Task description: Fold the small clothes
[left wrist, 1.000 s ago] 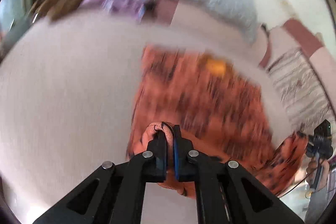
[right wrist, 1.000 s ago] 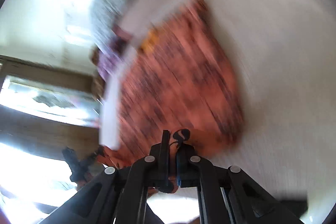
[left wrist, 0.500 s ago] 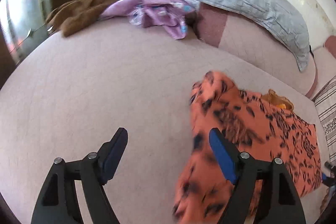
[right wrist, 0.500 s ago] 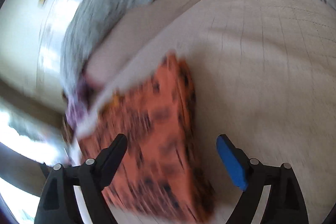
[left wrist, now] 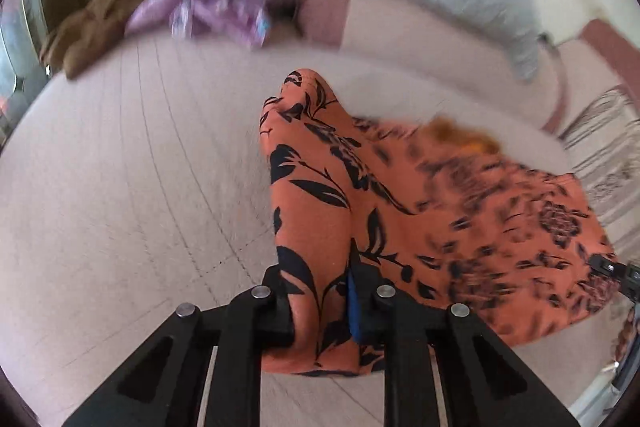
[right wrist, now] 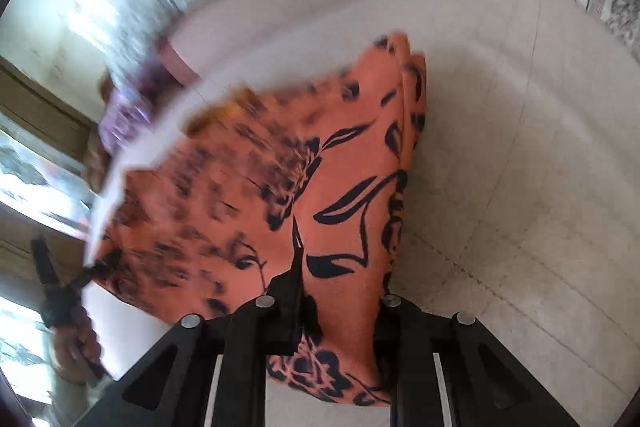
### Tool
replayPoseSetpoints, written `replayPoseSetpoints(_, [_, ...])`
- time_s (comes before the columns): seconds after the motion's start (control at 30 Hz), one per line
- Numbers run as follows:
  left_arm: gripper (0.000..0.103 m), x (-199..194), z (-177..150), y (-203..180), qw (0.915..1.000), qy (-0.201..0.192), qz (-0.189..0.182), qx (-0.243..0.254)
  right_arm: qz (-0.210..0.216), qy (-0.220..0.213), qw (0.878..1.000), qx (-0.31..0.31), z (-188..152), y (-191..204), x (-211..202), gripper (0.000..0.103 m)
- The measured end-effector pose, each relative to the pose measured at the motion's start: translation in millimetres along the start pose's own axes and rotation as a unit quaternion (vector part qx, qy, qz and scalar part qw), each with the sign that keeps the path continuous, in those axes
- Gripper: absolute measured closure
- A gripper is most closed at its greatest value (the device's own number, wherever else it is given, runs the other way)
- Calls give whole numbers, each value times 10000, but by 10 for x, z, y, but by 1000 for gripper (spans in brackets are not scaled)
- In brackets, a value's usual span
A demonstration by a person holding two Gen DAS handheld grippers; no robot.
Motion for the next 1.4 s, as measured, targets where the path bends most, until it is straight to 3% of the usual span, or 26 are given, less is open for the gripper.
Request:
replayPoseSetpoints(0.13, [83,-753,-200,38,9995,-251,-213,31,259,-203,9993,-204,-89,228,-631,85])
replayPoseSetpoints(0.2, [79,-892,-553,138,9996,-99,-234,-121,418,-124,9990,-127,-328,177,-909,85])
replayPoseSetpoints(0.27, [71,-799,-1110,291,9991,259,-123,-308,516,83,9985,163,-700,-23,-1020,78])
replayPoseSetpoints(0.3, [67,-659,-1367,379,9980,546,23,-307,495,197,9981,316,-927,-189,-1000,72])
replayPoseSetpoints(0.33, [64,-513,-1563,477,9955,864,246,-309,423,309,9978,399,-1136,-326,-948,44])
replayPoseSetpoints(0.37, [64,-511,-1680,571,9966,725,102,-377,241,459,9972,530,-1343,-498,-860,19])
replayPoseSetpoints(0.4, [63,-646,-1660,618,9984,385,21,-413,-125,629,9942,868,-1599,-740,-785,23])
replayPoseSetpoints(0.43, [62,-690,-1619,636,9982,418,176,-404,167,149,9944,1035,-1708,-846,-907,24])
replayPoseSetpoints(0.47, [62,-725,-1535,649,9979,397,310,-399,295,-63,9935,1099,-1716,-873,-987,24])
replayPoseSetpoints(0.53, [55,-743,-1310,640,9991,131,242,-331,-20,-257,9910,1312,-1654,-956,-1167,23])
replayPoseSetpoints(0.67, [53,-490,-931,530,9998,-20,173,-21,-86,-579,9930,1024,-1314,-862,-1206,23])
replayPoseSetpoints(0.77, [53,-190,-730,367,9996,24,104,257,-137,-734,9966,344,-968,-567,-1007,23])
replayPoseSetpoints(0.9, [53,51,-586,254,9980,131,276,560,-350,-636,9972,-170,-785,-385,-725,24])
replayPoseSetpoints(1.07, [53,211,-530,348,9977,282,370,488,-562,-531,9968,-201,-666,-422,-426,24])
replayPoseSetpoints(1.1, [57,228,-530,354,9977,279,368,491,-576,-517,9968,-199,-664,-451,-417,26])
replayPoseSetpoints(1.13, [72,246,-530,360,9978,280,343,497,-617,-495,9966,-245,-638,-440,-362,36])
replayPoseSetpoints(1.17, [84,275,-530,367,9974,326,368,525,-627,-374,9967,-345,-614,-411,-288,63])
replayPoseSetpoints(1.2, [99,301,-526,375,9968,374,432,553,-703,-262,9963,-427,-617,-438,-284,73])
replayPoseSetpoints(1.27, [99,245,-487,376,9977,215,379,520,-1004,-94,9923,-725,-588,-337,-186,89])
replayPoseSetpoints(1.3, [99,194,-452,367,9976,72,407,551,-1069,-77,9908,-831,-563,-290,-192,91])
replayPoseSetpoints(1.33, [99,128,-425,356,9973,-66,455,577,-1179,-245,9880,-969,-515,-225,-271,98])
replayPoseSetpoints(1.4, [99,130,-392,378,9977,-160,431,490,-1257,-467,9866,-927,-447,-215,-376,97])
Point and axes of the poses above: each gripper's, at about its wrist camera, not at the fingertips, and x roughly the way its jaws point, y to its left, z to its top, the point moved 1 cm from there along x, roughly the way its jaws point, and after that the axes turned 9 degrees about -y, right-handed, at the moved point
